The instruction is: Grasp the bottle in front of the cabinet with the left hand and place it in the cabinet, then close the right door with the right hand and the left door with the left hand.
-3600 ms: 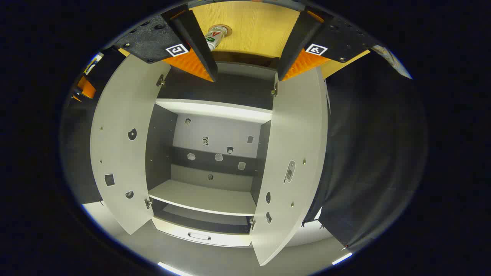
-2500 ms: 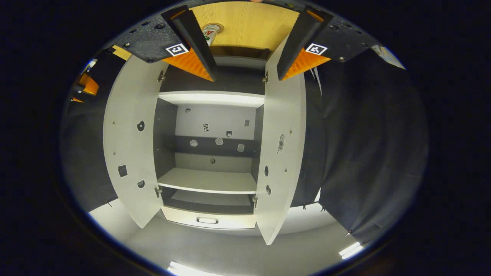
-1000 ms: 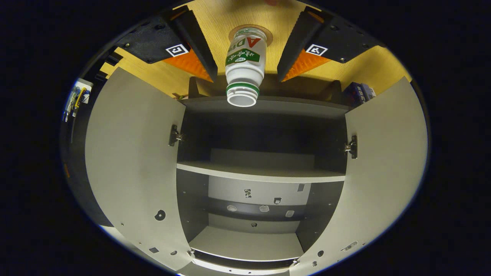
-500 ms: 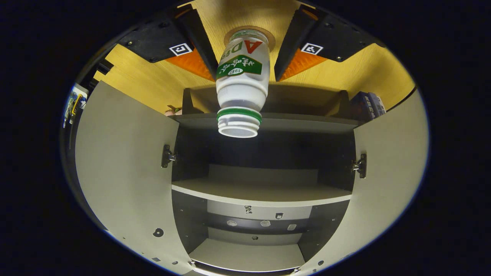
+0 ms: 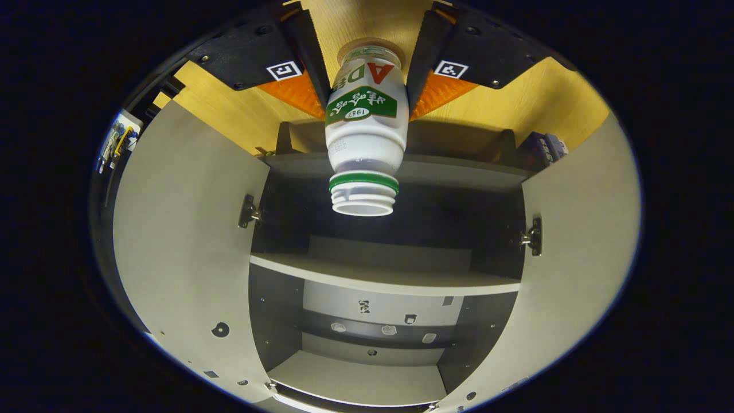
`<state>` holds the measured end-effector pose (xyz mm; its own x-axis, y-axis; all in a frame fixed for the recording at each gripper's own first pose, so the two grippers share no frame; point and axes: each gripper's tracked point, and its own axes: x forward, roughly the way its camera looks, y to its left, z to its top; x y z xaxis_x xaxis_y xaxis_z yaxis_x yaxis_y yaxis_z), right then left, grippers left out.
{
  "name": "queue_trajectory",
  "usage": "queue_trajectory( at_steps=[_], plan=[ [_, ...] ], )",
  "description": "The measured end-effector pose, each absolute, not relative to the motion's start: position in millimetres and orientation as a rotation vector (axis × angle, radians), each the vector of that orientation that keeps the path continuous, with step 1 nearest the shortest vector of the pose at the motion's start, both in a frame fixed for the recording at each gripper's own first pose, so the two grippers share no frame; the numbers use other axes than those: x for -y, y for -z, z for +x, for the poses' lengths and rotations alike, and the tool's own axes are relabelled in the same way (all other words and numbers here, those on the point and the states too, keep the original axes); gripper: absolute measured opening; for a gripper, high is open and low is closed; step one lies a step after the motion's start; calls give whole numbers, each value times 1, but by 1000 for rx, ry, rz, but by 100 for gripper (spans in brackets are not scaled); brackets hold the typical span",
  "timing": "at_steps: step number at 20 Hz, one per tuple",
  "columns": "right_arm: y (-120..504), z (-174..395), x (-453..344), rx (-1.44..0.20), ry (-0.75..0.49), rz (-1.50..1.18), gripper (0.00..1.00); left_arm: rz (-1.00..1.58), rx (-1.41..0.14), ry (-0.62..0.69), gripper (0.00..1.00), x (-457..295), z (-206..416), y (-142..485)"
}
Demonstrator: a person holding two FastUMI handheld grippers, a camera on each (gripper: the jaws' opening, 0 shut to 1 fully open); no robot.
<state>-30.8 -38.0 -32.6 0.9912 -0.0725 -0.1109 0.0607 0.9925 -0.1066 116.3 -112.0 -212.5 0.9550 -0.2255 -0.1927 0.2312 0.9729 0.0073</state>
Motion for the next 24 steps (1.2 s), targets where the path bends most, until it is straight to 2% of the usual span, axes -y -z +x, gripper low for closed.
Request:
queue_trajectory(
  at_steps=[3, 10, 14, 24],
  plan=[
    [29, -28, 47, -102, 72, -96, 96, 53, -187, 199, 70, 97, 116, 169],
    [14, -16, 73, -61, 107, -76, 96, 33, -55, 140, 70, 65, 125, 25],
    [9, -10, 78, -51, 117, -80, 96, -33, 0, 170, 70, 66, 128, -47],
    [-5, -10, 73, -13, 100, -87, 96, 19, 36, 186, 69, 65, 176, -155]
  ],
)
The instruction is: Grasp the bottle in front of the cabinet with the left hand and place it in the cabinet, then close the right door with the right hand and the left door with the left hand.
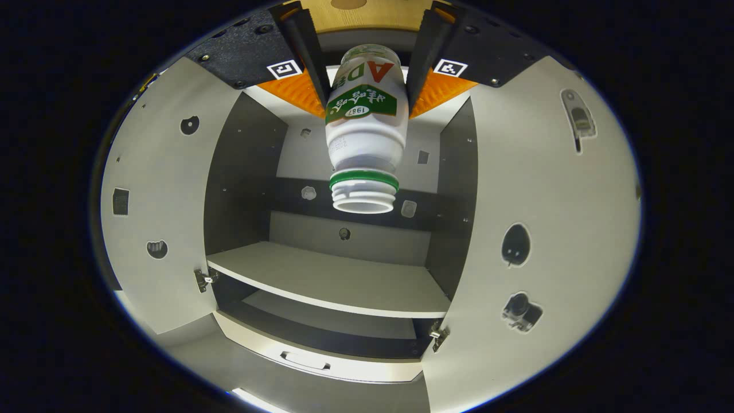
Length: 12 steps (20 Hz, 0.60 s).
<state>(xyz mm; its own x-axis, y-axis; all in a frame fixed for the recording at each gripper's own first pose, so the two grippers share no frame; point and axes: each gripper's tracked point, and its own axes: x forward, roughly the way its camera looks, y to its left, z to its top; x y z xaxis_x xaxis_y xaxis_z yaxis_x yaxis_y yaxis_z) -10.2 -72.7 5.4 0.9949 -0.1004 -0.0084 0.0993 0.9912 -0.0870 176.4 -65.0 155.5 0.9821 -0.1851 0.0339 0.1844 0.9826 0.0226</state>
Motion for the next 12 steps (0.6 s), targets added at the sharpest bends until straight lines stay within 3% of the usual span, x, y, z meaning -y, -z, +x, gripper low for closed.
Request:
queue_trajectory(
  at_steps=[5, 12],
  plan=[
    [0, -13, 79, -26, 116, -92, 96, 118, 25, 183, 68, 85, 227, -163],
    [-2, -13, 92, -31, 151, -73, 96, 114, -116, 254, 69, 134, 292, -114]
  ],
)
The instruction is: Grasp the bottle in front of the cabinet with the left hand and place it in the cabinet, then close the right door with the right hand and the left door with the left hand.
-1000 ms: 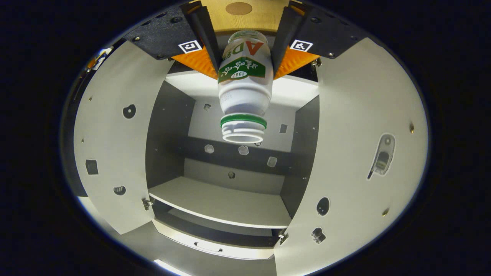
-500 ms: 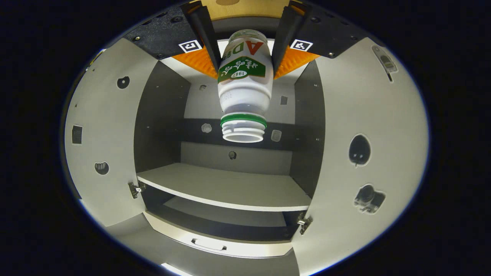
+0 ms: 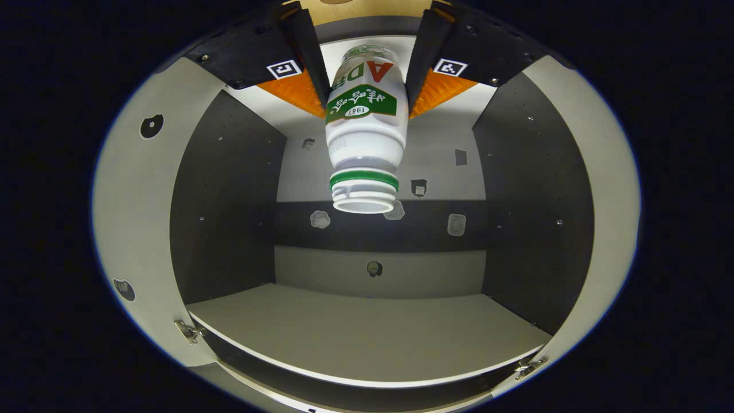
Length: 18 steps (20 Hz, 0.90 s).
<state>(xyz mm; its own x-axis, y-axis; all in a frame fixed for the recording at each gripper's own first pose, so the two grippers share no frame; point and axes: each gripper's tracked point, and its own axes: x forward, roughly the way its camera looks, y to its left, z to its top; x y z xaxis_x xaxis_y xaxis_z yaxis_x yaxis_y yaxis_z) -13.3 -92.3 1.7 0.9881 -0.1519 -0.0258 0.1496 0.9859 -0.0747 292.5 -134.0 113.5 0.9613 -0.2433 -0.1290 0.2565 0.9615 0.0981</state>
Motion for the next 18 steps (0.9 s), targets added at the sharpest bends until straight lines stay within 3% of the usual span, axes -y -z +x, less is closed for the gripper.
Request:
queue_trajectory(
  at_steps=[9, 18],
  plan=[
    [11, 2, 94, -67, 164, -67, 96, 135, -249, 280, 70, 154, 327, -63],
    [14, 19, 74, -91, 145, -59, 96, 142, -249, 255, 75, 146, 323, -56]
  ],
)
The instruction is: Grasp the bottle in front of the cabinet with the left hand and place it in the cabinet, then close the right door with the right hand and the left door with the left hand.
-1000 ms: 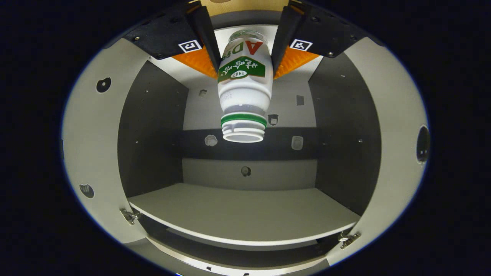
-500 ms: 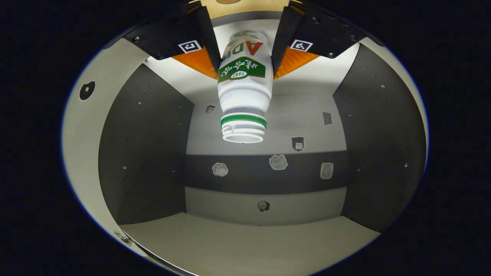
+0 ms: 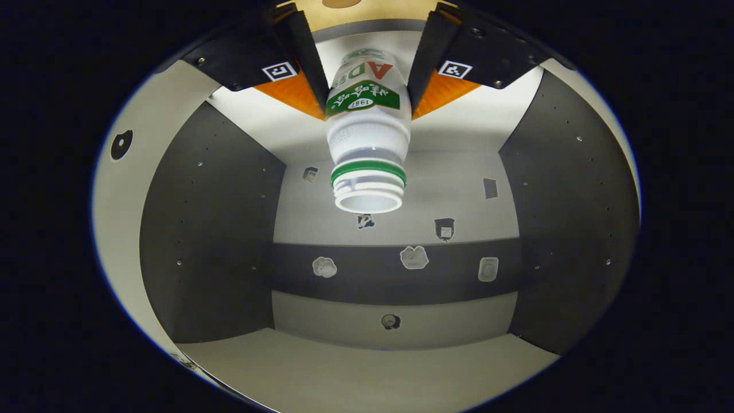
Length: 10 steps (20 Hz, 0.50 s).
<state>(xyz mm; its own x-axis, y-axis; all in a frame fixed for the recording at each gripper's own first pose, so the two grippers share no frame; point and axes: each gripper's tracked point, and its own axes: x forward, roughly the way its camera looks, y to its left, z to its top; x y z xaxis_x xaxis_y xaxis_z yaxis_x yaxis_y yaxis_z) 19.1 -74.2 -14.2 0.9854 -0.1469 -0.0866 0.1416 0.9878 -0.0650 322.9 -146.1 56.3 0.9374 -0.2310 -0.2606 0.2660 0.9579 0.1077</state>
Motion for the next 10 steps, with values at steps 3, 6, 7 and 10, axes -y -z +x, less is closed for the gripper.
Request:
queue_trajectory(
  at_steps=[3, 6, 7, 10],
  plan=[
    [13, 22, 64, -94, 134, -50, 96, 130, -249, 226, 96, 135, 312, -57],
    [13, 27, 50, -97, 104, -54, 96, 107, -197, 226, 97, 126, 289, -73],
    [14, 30, 47, -107, 89, -59, 96, 102, -170, 219, 97, 121, 279, -82],
    [13, 35, 38, -105, 62, -63, 96, 99, -92, 218, 97, 111, 241, -104]
  ],
)
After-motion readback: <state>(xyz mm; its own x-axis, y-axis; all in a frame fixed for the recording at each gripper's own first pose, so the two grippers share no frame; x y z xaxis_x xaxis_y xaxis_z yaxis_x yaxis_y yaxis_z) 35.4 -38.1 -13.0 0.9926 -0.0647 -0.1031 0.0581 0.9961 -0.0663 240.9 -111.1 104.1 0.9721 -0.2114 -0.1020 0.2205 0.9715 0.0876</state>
